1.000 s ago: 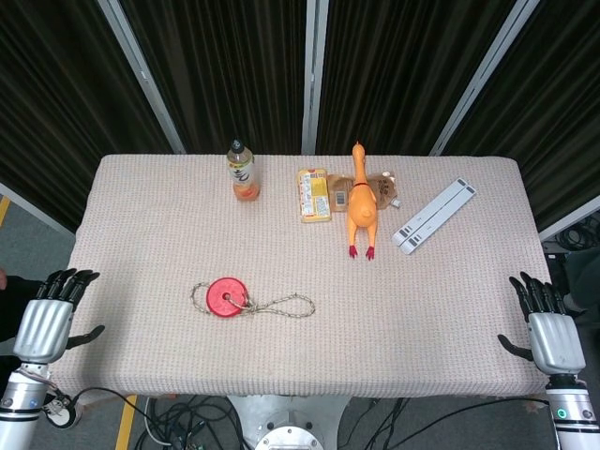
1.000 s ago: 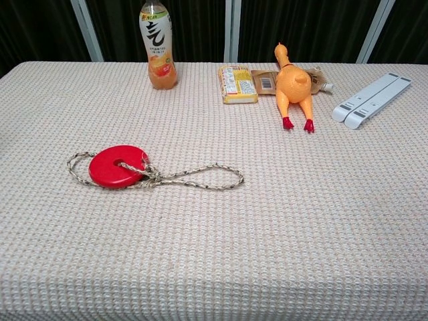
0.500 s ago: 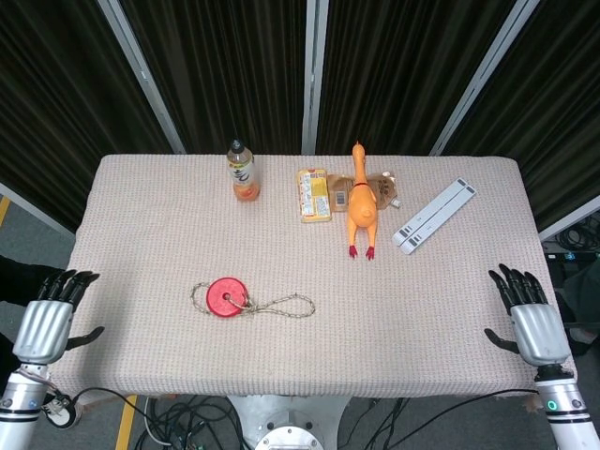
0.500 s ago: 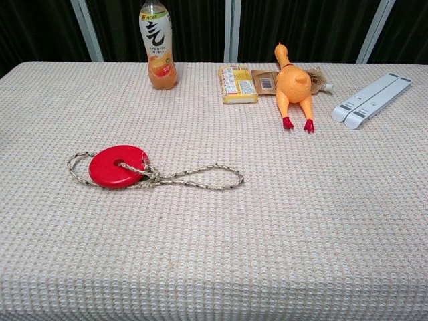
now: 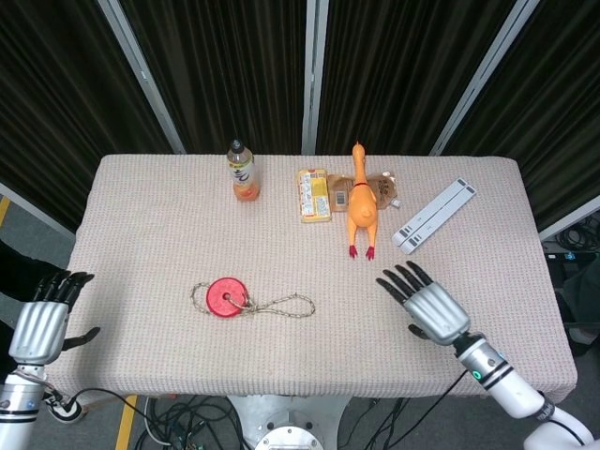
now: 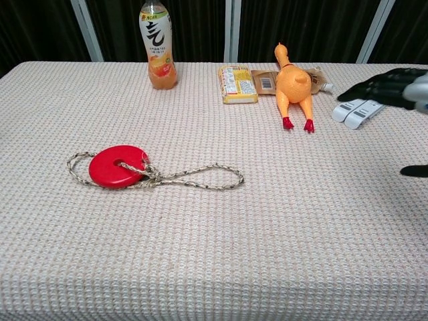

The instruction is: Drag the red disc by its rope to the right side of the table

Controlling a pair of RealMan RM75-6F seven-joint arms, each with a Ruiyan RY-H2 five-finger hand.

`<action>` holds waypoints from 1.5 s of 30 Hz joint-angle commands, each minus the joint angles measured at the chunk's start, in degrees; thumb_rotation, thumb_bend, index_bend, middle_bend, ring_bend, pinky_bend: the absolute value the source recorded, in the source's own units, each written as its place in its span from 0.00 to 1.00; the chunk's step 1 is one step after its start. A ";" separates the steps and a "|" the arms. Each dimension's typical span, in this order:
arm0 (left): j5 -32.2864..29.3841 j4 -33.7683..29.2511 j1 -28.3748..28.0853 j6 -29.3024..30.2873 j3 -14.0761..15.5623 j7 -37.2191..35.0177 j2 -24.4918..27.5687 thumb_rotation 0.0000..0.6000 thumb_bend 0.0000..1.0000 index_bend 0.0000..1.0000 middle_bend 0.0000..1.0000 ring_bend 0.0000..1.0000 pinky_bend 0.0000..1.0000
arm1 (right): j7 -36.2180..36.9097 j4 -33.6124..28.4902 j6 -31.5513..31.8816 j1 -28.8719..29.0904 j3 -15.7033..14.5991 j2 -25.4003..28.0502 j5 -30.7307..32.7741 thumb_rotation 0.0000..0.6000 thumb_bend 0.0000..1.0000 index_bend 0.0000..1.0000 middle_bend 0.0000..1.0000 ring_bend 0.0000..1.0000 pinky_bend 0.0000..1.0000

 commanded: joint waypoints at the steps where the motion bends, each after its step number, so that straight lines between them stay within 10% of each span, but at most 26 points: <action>1: -0.30 0.34 0.23 0.24 -0.16 -0.49 0.11 1.00 0.02 0.19 0.17 0.12 0.15 | -6.70 -3.63 -8.21 6.31 1.47 -3.00 3.27 1.00 0.10 0.00 0.07 0.00 0.00; 17: -1.12 2.68 1.12 0.94 -0.55 -3.46 0.05 1.00 0.02 0.19 0.17 0.12 0.15 | -14.95 -0.51 -18.49 16.27 2.50 -13.63 15.34 1.00 0.15 0.00 0.11 0.00 0.00; 45: -1.71 4.38 1.79 0.72 -0.63 -4.92 -0.14 1.00 0.02 0.19 0.17 0.12 0.15 | -13.86 3.43 -17.88 21.86 -0.80 -17.41 21.80 1.00 0.19 0.00 0.28 0.00 0.00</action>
